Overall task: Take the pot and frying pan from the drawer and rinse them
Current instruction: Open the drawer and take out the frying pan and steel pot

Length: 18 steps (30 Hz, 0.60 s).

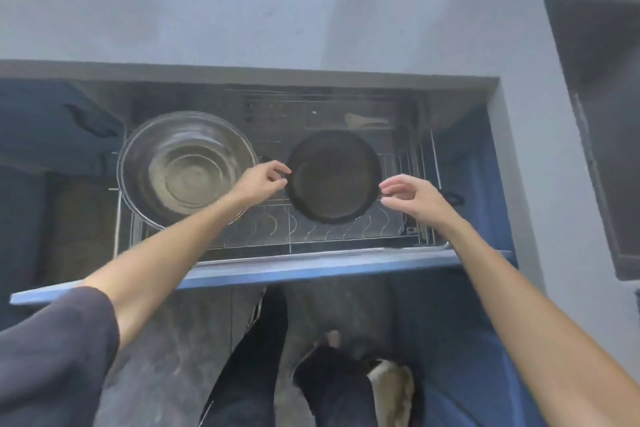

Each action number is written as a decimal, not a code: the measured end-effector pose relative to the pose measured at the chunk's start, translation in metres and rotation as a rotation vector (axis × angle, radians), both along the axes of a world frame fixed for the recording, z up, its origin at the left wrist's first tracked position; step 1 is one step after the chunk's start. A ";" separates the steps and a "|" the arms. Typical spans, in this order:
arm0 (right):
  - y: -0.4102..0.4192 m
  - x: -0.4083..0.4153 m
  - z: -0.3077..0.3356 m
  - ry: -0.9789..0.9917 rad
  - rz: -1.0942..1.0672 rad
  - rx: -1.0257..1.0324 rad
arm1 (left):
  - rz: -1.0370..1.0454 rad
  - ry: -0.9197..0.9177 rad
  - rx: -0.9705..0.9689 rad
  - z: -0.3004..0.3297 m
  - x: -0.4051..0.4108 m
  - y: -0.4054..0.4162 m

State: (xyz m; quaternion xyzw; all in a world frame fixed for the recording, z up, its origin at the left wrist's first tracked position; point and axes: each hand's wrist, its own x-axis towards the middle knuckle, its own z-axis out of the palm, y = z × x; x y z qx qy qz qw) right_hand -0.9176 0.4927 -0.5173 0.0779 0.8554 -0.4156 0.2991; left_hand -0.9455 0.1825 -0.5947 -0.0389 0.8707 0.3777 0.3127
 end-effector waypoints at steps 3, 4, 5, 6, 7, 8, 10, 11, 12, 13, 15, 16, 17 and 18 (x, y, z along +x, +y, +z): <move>0.010 -0.022 -0.036 0.013 0.126 0.157 | 0.029 -0.013 -0.086 -0.034 -0.002 0.011; 0.015 -0.029 -0.048 0.040 0.198 0.229 | 0.017 0.000 -0.130 -0.044 -0.001 0.013; 0.020 -0.035 -0.060 0.064 0.262 0.304 | -0.007 0.002 -0.173 -0.054 0.001 0.015; 0.024 -0.039 -0.070 0.078 0.307 0.375 | -0.034 -0.006 -0.208 -0.062 0.002 0.016; 0.028 -0.044 -0.080 0.081 0.339 0.430 | -0.052 -0.020 -0.225 -0.069 0.003 0.018; 0.031 -0.047 -0.089 0.073 0.362 0.463 | -0.055 -0.031 -0.230 -0.077 0.004 0.020; 0.036 -0.054 -0.104 0.058 0.369 0.487 | -0.020 -0.029 -0.222 -0.089 0.002 0.023; 0.038 -0.057 -0.110 0.075 0.373 0.489 | 0.013 -0.019 -0.216 -0.093 0.000 0.025; 0.039 -0.060 -0.116 0.102 0.388 0.493 | 0.036 -0.013 -0.212 -0.097 -0.002 0.027; 0.041 -0.063 -0.120 0.115 0.411 0.497 | 0.042 -0.013 -0.215 -0.101 -0.005 0.029; 0.044 -0.070 -0.129 0.083 0.445 0.488 | 0.021 -0.034 -0.229 -0.106 -0.011 0.037; 0.046 -0.072 -0.132 0.061 0.457 0.475 | 0.013 -0.039 -0.232 -0.109 -0.014 0.041; 0.047 -0.073 -0.136 0.044 0.468 0.459 | 0.015 -0.035 -0.234 -0.111 -0.017 0.045; 0.048 -0.074 -0.138 0.037 0.478 0.447 | 0.031 -0.023 -0.238 -0.113 -0.020 0.048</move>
